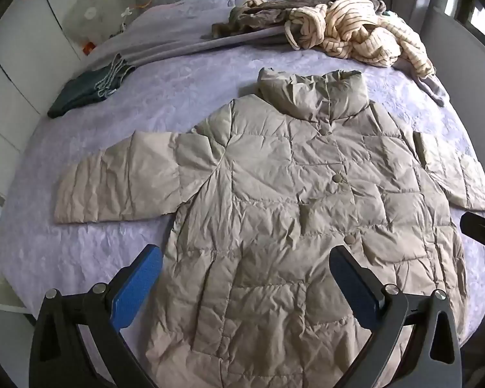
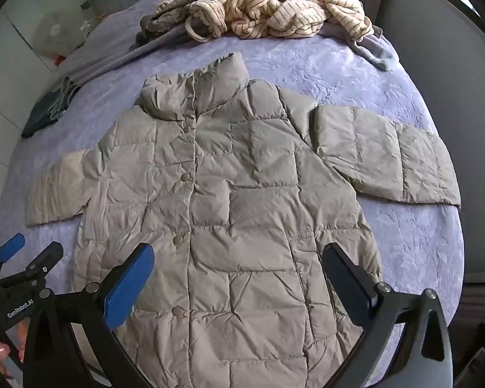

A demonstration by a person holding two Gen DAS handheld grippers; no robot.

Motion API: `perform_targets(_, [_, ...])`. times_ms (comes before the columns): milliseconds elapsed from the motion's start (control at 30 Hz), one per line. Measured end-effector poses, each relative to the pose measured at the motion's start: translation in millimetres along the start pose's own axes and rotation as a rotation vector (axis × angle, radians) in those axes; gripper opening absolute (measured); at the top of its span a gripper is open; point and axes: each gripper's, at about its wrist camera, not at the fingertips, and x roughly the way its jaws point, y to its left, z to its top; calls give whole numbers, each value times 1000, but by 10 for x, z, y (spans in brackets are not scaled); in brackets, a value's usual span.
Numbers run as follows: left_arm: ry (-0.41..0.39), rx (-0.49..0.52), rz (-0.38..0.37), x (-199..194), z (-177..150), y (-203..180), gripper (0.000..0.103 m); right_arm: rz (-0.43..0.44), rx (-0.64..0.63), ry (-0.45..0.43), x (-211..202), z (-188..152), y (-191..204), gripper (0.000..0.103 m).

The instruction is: Fold large clothes

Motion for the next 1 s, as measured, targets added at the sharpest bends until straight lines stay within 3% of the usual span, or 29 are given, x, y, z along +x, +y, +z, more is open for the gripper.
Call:
perform_targets(167, [-17,-22,-57,-82,15,86,103,-11,-7,-9,-21,-7,-4,103])
perform_targets(1000, [-48,-16,-43,-206,75,114,103,-17,-48,-54,-194,69,155,103])
